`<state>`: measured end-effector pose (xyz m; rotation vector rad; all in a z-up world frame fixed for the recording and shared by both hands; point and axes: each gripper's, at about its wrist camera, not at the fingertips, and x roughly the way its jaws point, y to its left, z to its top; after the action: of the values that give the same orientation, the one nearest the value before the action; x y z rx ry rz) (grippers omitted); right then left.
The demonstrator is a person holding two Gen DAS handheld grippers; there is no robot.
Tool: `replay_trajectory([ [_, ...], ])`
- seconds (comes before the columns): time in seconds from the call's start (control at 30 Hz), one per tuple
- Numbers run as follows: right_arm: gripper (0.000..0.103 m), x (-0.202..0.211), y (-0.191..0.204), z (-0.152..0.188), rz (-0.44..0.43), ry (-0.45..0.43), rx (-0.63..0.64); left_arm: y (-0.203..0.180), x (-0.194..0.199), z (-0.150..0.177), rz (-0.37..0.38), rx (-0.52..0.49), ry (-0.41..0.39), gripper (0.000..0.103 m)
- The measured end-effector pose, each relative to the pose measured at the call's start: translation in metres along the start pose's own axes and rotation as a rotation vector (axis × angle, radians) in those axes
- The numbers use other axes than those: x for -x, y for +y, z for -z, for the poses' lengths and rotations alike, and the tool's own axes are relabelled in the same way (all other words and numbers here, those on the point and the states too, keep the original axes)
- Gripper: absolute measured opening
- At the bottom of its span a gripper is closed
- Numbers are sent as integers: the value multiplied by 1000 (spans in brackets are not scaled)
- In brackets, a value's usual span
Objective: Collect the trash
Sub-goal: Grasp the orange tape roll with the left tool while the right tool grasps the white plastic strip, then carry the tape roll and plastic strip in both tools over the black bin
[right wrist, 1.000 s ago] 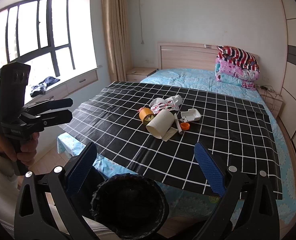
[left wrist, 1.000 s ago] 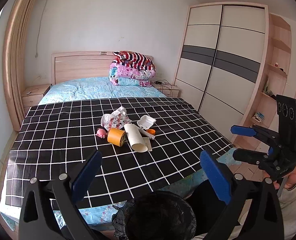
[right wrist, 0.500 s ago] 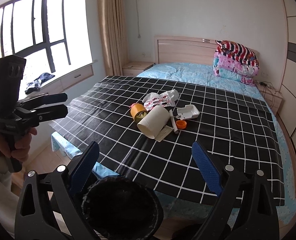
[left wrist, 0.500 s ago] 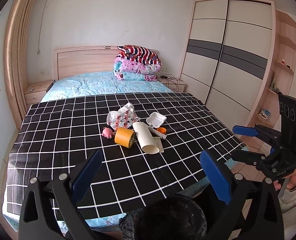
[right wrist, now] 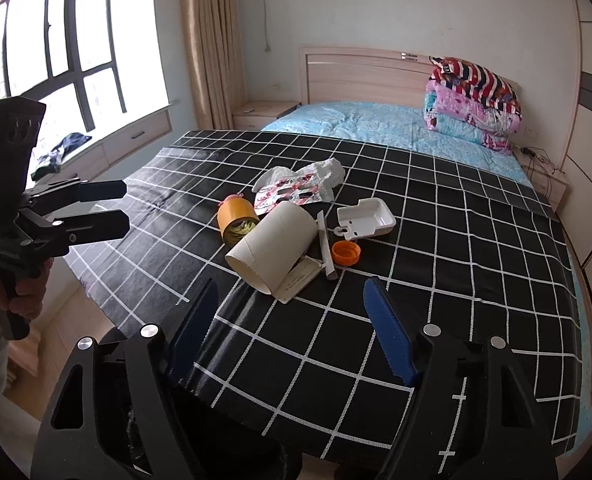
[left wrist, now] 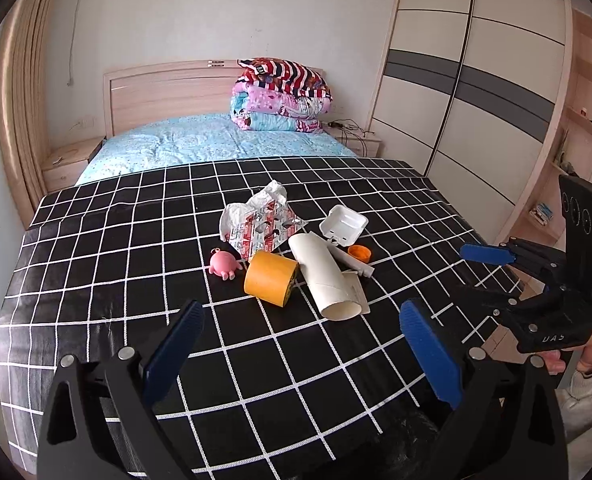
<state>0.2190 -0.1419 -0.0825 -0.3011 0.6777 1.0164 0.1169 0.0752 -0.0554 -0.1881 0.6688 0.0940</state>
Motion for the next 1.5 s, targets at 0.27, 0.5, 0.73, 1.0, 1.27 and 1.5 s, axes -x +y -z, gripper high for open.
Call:
replay_trajectory([
  [0.27, 53, -52, -19, -3, 7, 78, -32, 18, -49, -2, -16, 0, 62, 83],
  [0.5, 37, -84, -29, -4, 14, 126, -43, 30, -80, -2, -20, 6, 107, 75],
  [0.73, 22, -98, -30, -2, 17, 158, -40, 38, -102, -3, -19, 16, 131, 61],
  [1.0, 15, -101, -28, -3, 12, 151, -40, 32, -109, -6, -4, -31, 114, 44],
  [1.27, 14, -95, -29, -5, 14, 140, -57, 30, -104, -7, -8, -44, 103, 42],
  [1.5, 13, -77, -25, -11, 15, 102, -49, 29, -84, -5, -20, -30, 79, 41],
])
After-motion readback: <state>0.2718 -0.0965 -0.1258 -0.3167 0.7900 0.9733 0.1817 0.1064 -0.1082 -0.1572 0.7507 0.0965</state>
